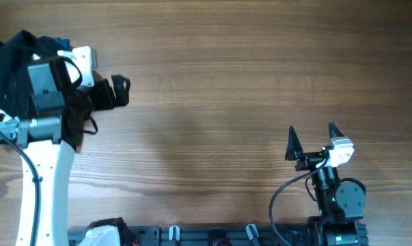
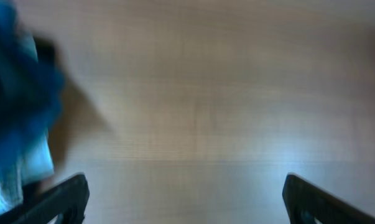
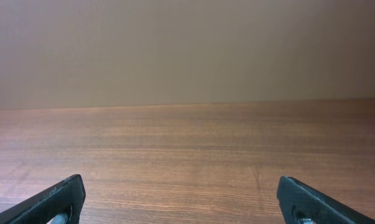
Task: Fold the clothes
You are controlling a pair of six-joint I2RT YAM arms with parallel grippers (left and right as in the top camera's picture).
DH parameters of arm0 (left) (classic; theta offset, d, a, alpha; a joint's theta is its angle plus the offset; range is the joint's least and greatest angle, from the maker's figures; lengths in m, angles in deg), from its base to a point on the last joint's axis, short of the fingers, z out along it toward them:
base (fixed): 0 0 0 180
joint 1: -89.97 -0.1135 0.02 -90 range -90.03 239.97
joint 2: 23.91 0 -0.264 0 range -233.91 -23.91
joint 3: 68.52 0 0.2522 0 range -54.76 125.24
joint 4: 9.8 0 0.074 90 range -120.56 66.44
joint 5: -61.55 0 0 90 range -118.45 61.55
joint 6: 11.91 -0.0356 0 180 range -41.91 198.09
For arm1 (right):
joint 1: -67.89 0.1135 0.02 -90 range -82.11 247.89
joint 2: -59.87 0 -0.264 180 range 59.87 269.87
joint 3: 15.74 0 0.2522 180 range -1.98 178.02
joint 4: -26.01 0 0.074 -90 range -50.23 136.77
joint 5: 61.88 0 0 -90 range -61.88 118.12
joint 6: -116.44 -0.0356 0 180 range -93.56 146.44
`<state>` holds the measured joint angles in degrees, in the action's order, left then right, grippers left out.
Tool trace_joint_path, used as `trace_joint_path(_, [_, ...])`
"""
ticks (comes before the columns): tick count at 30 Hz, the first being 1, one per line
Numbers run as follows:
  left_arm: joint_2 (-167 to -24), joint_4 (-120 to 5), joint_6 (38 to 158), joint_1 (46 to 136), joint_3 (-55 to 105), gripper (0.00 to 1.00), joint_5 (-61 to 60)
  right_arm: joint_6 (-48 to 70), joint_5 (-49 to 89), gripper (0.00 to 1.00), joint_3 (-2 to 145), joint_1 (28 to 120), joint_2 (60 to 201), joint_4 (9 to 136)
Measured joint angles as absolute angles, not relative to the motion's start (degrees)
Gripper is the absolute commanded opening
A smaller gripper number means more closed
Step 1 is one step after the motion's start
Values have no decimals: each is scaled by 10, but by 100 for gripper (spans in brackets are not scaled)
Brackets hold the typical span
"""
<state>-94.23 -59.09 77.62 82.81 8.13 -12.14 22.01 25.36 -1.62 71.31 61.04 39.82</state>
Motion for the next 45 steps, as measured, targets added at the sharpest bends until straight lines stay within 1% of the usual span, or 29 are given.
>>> trace_joint_path(3, [-891,-460,773,846,32,100,-121,220,253,100,-16,713,611,398])
trace_joint_path(6, [-814,-386,772,849,-27,100,-124,220,253,100,-16,713,611,398])
trace_joint_path(14, [-585,-371,771,848,-186,100,-168,220,252,100,-16,713,612,398])
trace_joint_path(17, [-495,-336,771,842,-258,100,-180,220,252,100,-16,713,613,398])
trace_joint_path(19, [-429,-282,771,840,-336,100,-182,220,252,100,-16,713,613,398])
trace_joint_path(23, [-350,-215,772,840,-458,100,-184,220,252,100,-16,713,613,398])
trace_joint_path(28, [-258,-235,777,840,-537,100,-184,220,252,100,-16,713,613,398])
trace_joint_path(32, [-248,-269,780,840,-541,100,-187,220,252,100,-16,713,613,398])
trace_joint_path(45, [-247,-270,780,840,-541,100,-197,220,252,100,-16,713,613,398])
